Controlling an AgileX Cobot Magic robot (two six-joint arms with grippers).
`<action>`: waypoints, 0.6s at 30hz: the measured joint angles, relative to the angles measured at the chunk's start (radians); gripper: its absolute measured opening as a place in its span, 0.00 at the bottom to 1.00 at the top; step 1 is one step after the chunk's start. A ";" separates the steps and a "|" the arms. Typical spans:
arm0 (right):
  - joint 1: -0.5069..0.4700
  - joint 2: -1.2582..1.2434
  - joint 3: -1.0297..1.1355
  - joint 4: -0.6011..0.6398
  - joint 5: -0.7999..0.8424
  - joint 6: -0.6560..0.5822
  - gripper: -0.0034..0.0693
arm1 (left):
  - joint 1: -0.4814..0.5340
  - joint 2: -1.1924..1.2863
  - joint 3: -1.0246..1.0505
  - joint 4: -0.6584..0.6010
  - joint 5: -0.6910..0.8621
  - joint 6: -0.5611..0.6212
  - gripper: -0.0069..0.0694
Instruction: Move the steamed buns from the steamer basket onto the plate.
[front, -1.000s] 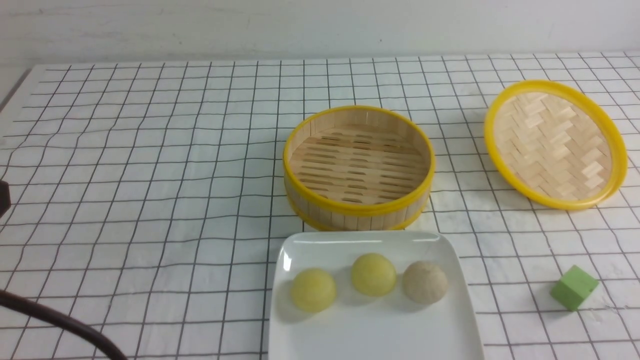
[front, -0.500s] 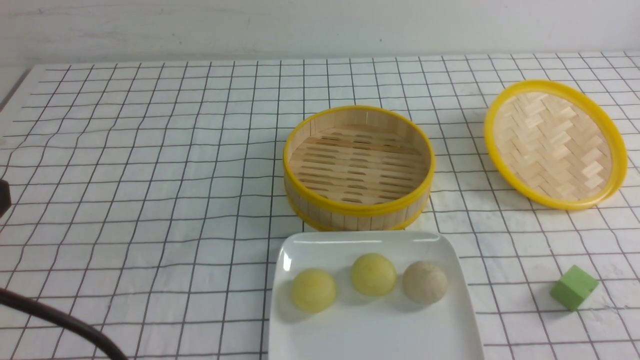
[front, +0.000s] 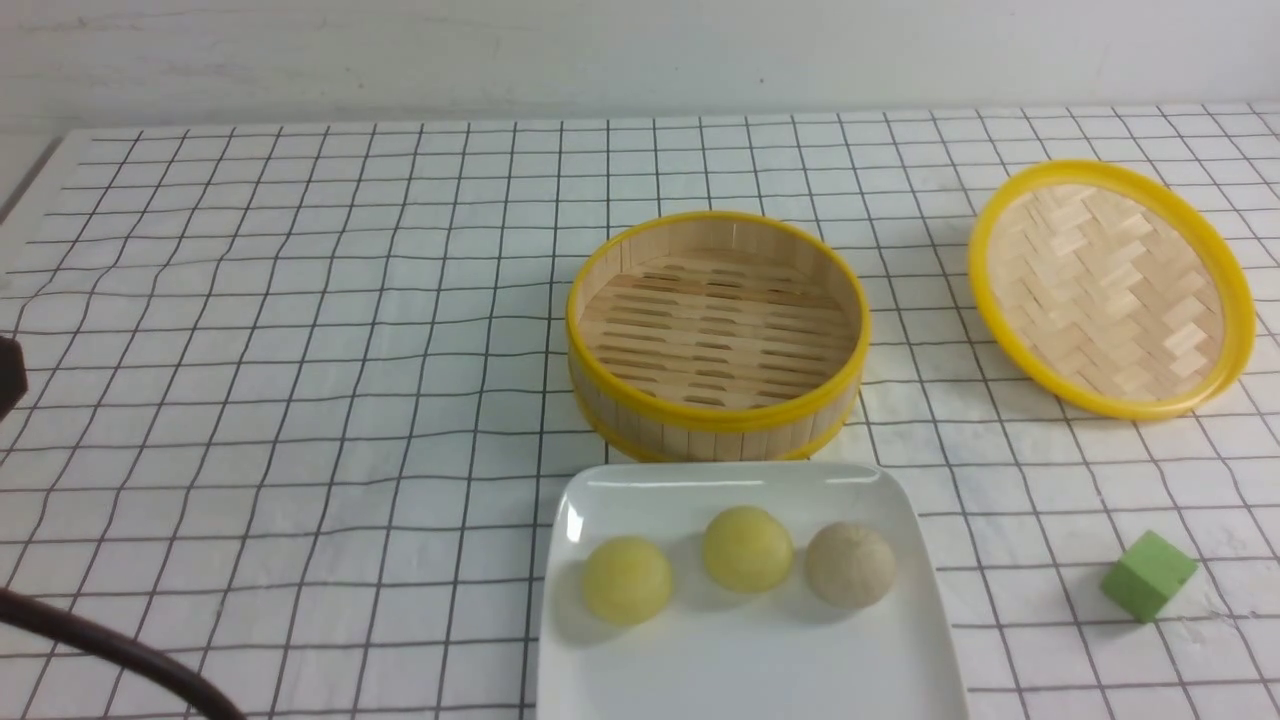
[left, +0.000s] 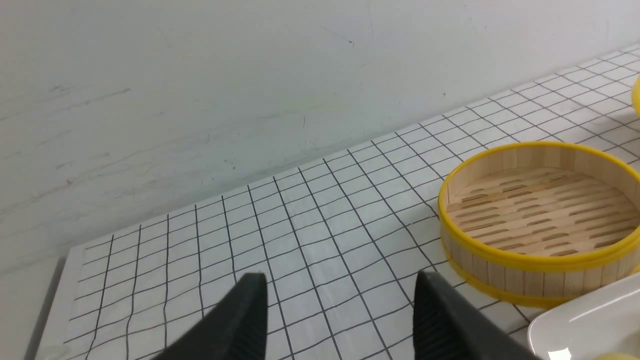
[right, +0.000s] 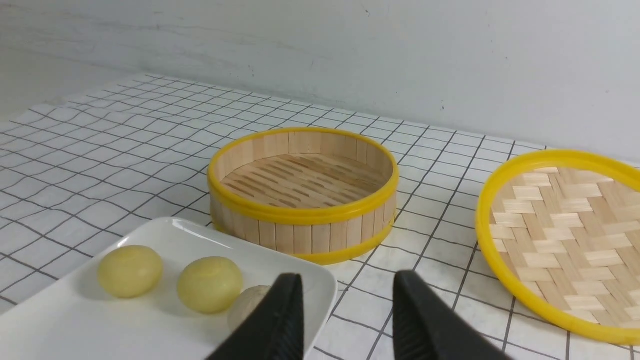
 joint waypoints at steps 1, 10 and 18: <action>0.000 0.000 0.000 0.000 0.000 0.000 0.42 | 0.000 0.000 0.000 0.000 -0.006 0.000 0.63; 0.000 0.000 0.042 -0.006 -0.002 0.000 0.42 | 0.000 0.000 0.000 0.002 -0.045 0.000 0.63; 0.000 0.001 0.157 -0.119 0.002 0.000 0.42 | 0.000 0.000 0.000 0.002 -0.047 0.000 0.63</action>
